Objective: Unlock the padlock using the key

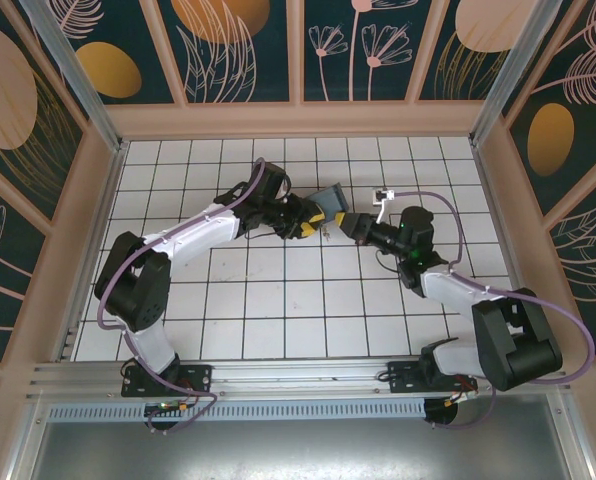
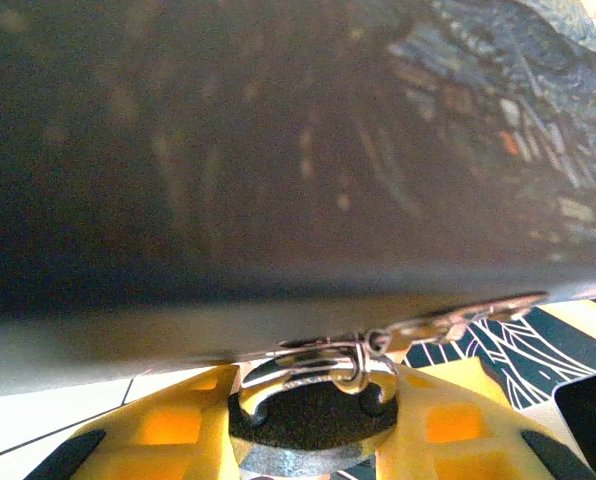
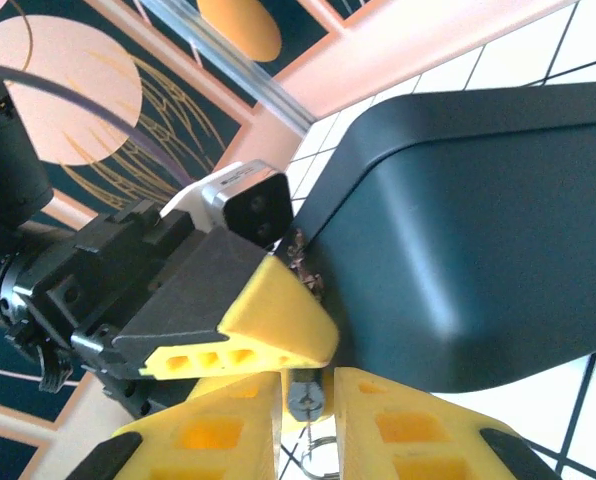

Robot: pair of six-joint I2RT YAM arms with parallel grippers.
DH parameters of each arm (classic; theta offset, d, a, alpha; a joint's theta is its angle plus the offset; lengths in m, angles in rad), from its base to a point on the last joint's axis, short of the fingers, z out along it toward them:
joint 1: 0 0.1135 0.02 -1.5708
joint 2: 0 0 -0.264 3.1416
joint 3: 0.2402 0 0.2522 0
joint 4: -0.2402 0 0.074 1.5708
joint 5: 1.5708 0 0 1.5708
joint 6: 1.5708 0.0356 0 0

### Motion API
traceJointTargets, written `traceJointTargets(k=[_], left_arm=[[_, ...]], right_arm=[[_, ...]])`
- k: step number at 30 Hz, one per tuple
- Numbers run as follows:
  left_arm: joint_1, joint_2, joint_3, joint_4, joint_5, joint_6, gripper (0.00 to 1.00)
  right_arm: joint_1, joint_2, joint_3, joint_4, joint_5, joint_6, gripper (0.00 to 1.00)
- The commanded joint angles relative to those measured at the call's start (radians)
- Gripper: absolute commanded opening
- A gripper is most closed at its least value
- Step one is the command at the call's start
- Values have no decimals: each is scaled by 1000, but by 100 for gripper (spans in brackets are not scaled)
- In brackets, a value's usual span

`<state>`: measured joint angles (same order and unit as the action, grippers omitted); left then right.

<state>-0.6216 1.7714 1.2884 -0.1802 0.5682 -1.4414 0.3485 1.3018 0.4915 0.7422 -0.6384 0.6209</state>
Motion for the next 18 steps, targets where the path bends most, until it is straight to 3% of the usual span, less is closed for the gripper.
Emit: traceJointTargets(k=[1, 8, 18], left_arm=[[5, -22, 52, 18, 32, 15, 0], [6, -22, 56, 13, 33, 15, 0], [5, -27, 41, 22, 37, 11, 0]], right_arm=[[36, 31, -4, 35, -49, 5, 21], [69, 94, -2, 71, -45, 15, 19], [78, 140, -4, 154, -68, 62, 1]])
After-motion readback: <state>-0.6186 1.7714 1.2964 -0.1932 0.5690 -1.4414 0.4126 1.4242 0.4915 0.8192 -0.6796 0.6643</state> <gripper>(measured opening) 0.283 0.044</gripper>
